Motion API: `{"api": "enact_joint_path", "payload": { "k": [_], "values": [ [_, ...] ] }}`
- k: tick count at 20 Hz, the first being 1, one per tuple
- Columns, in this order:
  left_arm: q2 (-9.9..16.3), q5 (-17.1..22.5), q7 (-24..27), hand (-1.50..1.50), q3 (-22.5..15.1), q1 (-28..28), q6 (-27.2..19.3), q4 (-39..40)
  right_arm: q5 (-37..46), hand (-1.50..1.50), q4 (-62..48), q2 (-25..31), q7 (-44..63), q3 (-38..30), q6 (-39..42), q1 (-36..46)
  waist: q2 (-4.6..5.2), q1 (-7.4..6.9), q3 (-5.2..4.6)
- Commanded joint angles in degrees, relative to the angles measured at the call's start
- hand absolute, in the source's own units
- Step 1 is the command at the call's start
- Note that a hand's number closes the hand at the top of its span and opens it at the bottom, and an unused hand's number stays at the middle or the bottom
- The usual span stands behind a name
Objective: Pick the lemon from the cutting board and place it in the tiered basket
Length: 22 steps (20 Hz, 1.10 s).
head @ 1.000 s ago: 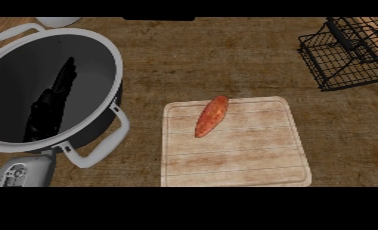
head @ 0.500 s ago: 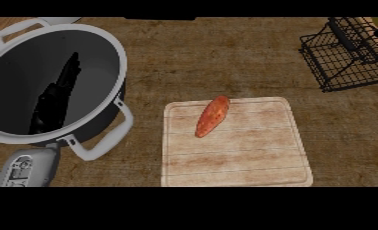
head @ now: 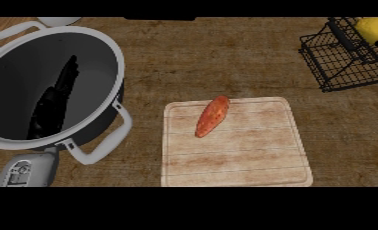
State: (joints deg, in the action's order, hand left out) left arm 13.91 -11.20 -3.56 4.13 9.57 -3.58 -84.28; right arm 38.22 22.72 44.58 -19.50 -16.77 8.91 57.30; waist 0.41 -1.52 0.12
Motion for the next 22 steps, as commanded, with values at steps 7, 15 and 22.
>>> {"api": "enact_joint_path", "payload": {
  "k": [7, 15, 22],
  "values": [
    [-0.56, -0.99, 0.81, 0.00, 0.14, -0.52, -0.16, 1.61, -7.28, -1.50, -0.11, 6.82, 0.41, -8.08, 1.13, 3.85, -0.18, 0.82, -0.10],
    [-1.11, -0.37, 0.62, 0.00, -0.19, -2.83, 0.47, -1.40, -10.28, -1.50, -8.69, 19.72, 4.94, -12.43, 12.80, 2.51, 0.16, 0.06, -0.02],
    [1.15, 1.27, -0.28, 0.00, 2.54, -0.02, 1.90, 0.21, -13.57, -1.50, -13.84, 27.26, -6.76, -16.54, 20.16, -8.39, 0.47, 0.51, 0.19]
  ]
}}
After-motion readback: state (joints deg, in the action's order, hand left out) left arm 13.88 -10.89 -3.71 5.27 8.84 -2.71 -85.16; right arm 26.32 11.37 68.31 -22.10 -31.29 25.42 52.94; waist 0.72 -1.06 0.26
